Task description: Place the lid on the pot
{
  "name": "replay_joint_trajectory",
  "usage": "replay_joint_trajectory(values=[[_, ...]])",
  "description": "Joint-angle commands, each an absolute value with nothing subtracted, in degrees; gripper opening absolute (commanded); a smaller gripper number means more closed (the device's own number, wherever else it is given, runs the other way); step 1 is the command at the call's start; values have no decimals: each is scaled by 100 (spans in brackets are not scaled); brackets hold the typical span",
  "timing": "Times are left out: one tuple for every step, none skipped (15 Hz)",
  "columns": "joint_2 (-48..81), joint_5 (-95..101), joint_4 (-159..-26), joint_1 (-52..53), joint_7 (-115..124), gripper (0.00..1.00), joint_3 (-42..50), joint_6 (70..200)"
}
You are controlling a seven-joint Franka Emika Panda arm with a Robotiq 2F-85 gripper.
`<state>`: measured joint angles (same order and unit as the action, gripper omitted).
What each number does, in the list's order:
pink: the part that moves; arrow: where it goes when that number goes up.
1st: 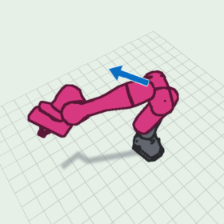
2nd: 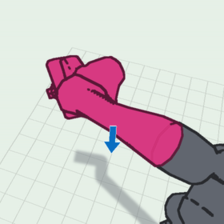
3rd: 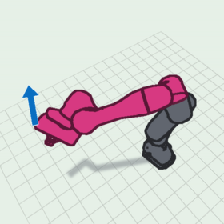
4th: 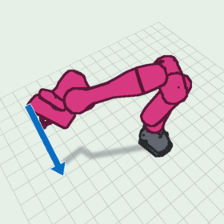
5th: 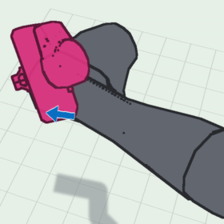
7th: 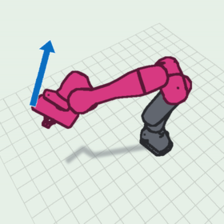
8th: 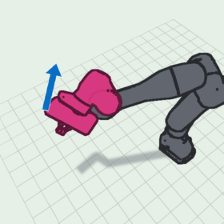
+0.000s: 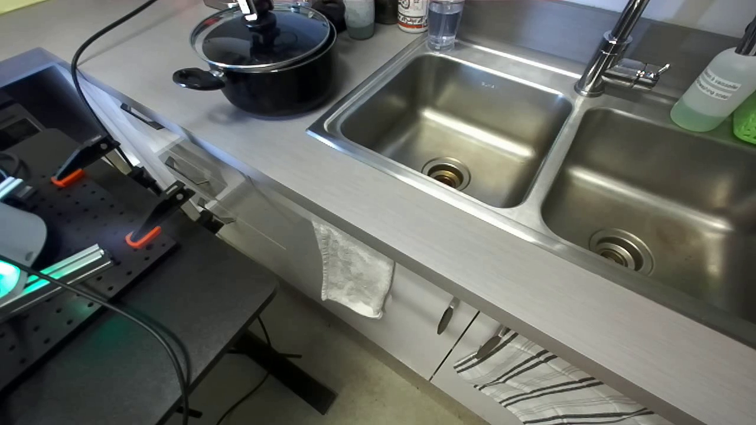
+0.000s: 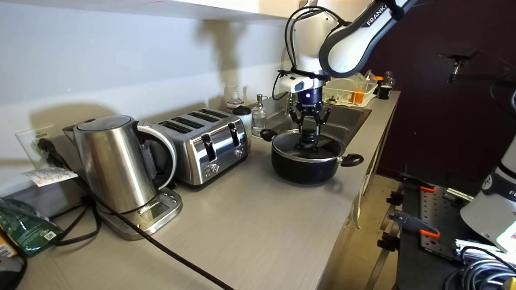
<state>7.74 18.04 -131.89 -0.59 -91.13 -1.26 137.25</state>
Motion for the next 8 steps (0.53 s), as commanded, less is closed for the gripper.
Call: replay_joint_trajectory(values=[[515,1630,-13391,-151,-9351,25,-118,13866],[523,1623,-13383,-161,-9346,25,-113,13871],[552,1610,-13348,-170,-9317,25,-107,13868],[579,1591,-13316,-179,-9313,25,-106,13867],[608,1556,-13281,-184,-9301,25,-107,13863],[636,1527,-13252,-186,-9287,25,-109,13863],[655,1514,-13234,-185,-9272,25,-111,13856],[672,1517,-13220,-178,-9257,25,-115,13851]])
